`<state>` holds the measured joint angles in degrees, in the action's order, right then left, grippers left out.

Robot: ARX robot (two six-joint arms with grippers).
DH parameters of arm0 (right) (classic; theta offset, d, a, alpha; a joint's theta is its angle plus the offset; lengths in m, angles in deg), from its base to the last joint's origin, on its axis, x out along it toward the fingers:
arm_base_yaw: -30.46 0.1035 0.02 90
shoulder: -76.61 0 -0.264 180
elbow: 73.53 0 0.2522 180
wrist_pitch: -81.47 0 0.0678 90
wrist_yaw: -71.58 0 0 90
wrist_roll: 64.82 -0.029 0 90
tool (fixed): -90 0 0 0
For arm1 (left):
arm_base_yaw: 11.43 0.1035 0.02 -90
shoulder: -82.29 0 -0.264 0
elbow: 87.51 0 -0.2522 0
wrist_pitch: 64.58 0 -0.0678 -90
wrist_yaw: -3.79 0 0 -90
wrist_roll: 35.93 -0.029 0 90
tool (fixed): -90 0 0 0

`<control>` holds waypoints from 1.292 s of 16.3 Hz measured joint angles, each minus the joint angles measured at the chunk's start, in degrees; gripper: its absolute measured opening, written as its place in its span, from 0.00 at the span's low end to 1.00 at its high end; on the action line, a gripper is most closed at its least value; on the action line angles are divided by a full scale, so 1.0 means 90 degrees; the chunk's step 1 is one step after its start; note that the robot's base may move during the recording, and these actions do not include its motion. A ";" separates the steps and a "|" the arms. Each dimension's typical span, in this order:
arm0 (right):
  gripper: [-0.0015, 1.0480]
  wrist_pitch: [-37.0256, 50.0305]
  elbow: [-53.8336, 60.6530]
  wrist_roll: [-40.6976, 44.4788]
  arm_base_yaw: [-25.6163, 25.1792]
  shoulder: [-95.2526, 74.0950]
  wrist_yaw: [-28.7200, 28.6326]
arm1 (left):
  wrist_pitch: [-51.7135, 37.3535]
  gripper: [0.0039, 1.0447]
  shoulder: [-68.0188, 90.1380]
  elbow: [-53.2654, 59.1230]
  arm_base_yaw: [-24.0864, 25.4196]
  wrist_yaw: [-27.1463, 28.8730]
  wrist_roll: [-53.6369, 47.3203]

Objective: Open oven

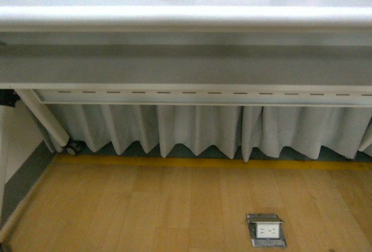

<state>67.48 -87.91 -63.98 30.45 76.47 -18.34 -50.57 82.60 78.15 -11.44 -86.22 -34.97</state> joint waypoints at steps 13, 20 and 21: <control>0.94 -0.0010 0.0000 0.0000 0.0000 0.0000 -0.0010 | 0.0012 0.94 0.0000 0.0000 0.0000 0.0000 -0.0010; 0.94 -0.0005 0.0000 0.0000 0.0000 0.0000 -0.0010 | 0.0000 0.94 0.0000 0.0000 0.0000 0.0002 -0.0010; 0.94 -0.0005 0.0000 0.0000 0.0000 0.0000 -0.0010 | 0.0000 0.94 0.0000 0.0000 0.0000 0.0002 -0.0010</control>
<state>67.44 -87.91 -63.98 30.45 76.47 -18.43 -50.57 82.60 78.15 -11.44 -86.20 -35.06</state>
